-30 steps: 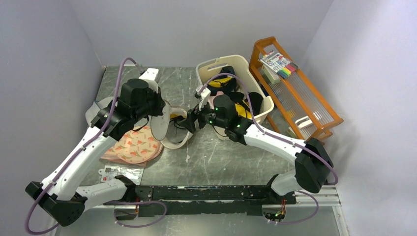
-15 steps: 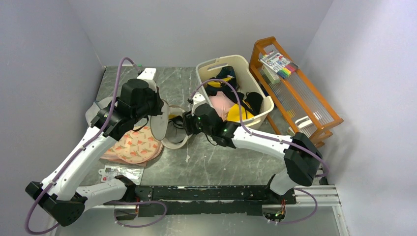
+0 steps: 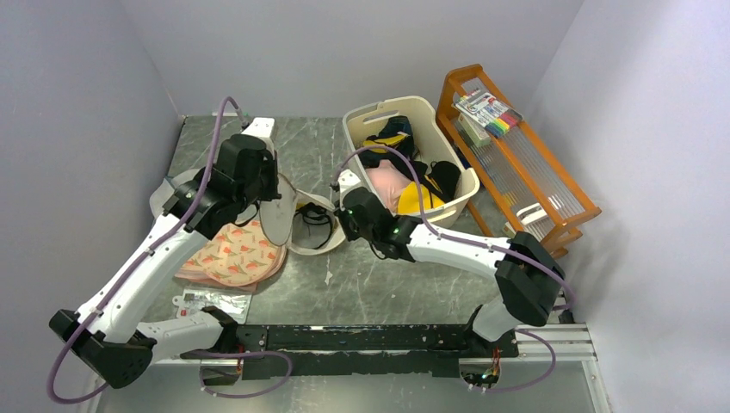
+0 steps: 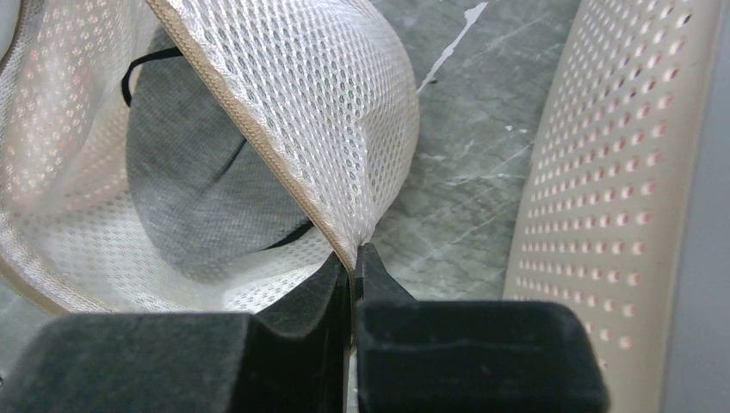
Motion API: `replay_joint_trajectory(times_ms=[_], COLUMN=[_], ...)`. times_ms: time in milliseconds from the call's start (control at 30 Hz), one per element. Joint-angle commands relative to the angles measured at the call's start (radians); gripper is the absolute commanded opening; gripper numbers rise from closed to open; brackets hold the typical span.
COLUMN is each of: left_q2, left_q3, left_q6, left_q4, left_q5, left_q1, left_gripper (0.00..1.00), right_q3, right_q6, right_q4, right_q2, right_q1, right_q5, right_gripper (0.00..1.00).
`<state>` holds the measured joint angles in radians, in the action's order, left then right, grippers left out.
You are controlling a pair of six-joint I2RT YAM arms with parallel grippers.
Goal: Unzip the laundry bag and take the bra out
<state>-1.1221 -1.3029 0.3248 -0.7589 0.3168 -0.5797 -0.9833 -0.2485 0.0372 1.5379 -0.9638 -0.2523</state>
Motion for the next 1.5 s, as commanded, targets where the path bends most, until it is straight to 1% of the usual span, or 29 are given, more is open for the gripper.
replay_joint_trajectory(times_ms=[0,167,300,367,433,500,533,600,667,700,733,800,867,900,967,1067,1200,1267,1333,1467], left_q2=[-0.011,-0.03,-0.061,-0.078,-0.096,-0.114,-0.126,-0.163,-0.193,-0.203,-0.206,-0.19,-0.149,-0.125,-0.076,-0.018,0.034,0.028,0.012,-0.002], left_q3=[-0.01,0.025,0.032,0.036,0.043,0.046,0.043,0.022,-0.016,-0.033,-0.04,-0.022,0.01,0.03,0.054,0.079,0.162,0.208,0.257,0.378], left_q6=[-0.025,-0.045,-0.056,-0.063,-0.062,-0.051,-0.035,0.01,0.089,0.119,0.129,0.096,0.056,0.039,-0.001,0.013,0.017,0.089,0.135,0.175], left_q4=[-0.044,-0.08,-0.117,-0.125,-0.128,-0.134,-0.144,-0.18,-0.232,-0.266,-0.267,-0.223,-0.16,-0.131,-0.09,-0.055,0.059,0.099,0.123,0.227], left_q5=[0.118,0.225,0.395,0.471,0.539,0.614,0.664,0.748,0.77,0.755,0.729,0.644,0.541,0.494,0.406,0.297,0.006,-0.094,-0.146,-0.194], left_q1=[0.001,0.001,0.001,0.001,0.001,0.001,0.001,0.001,0.002,0.001,0.001,0.001,0.001,0.002,0.001,0.001,0.002,0.002,0.001,0.003], left_gripper=[0.08,0.07,0.07,0.08,0.14,0.21,0.27,0.49,0.64,0.72,0.76,0.82,0.96,0.99,1.0,1.0,0.98,0.97,0.95,0.89], right_q3=[-0.001,0.003,-0.011,-0.051,-0.066,-0.075,-0.073,-0.066,-0.058,-0.052,-0.049,-0.045,-0.042,-0.04,-0.036,-0.029,-0.036,-0.042,-0.043,-0.03], right_q6=[0.124,0.182,0.237,0.257,0.264,0.268,0.268,0.267,0.263,0.26,0.257,0.257,0.257,0.258,0.258,0.255,0.256,0.255,0.256,0.252], right_q4=[0.039,0.038,0.054,0.069,0.075,0.073,0.07,0.058,0.046,0.039,0.033,0.032,0.03,0.029,0.026,0.017,0.015,0.019,0.024,0.019], right_q2=[-0.042,-0.055,-0.046,-0.039,-0.038,-0.043,-0.05,-0.064,-0.076,-0.081,-0.086,-0.092,-0.097,-0.097,-0.1,-0.1,-0.089,-0.086,-0.087,-0.1], right_q1=[0.04,0.121,0.169,0.189,0.204,0.213,0.213,0.213,0.214,0.214,0.214,0.213,0.214,0.214,0.214,0.215,0.215,0.214,0.215,0.215], right_q5=[0.014,0.208,0.332,0.38,0.411,0.439,0.45,0.479,0.503,0.51,0.513,0.509,0.503,0.503,0.503,0.508,0.519,0.521,0.524,0.522], right_gripper=[0.0,0.0,0.0,0.0,0.0,0.0,0.0,0.0,0.0,0.0,0.0,0.0,0.0,0.0,0.0,0.0,0.0,0.0,0.0,0.0])
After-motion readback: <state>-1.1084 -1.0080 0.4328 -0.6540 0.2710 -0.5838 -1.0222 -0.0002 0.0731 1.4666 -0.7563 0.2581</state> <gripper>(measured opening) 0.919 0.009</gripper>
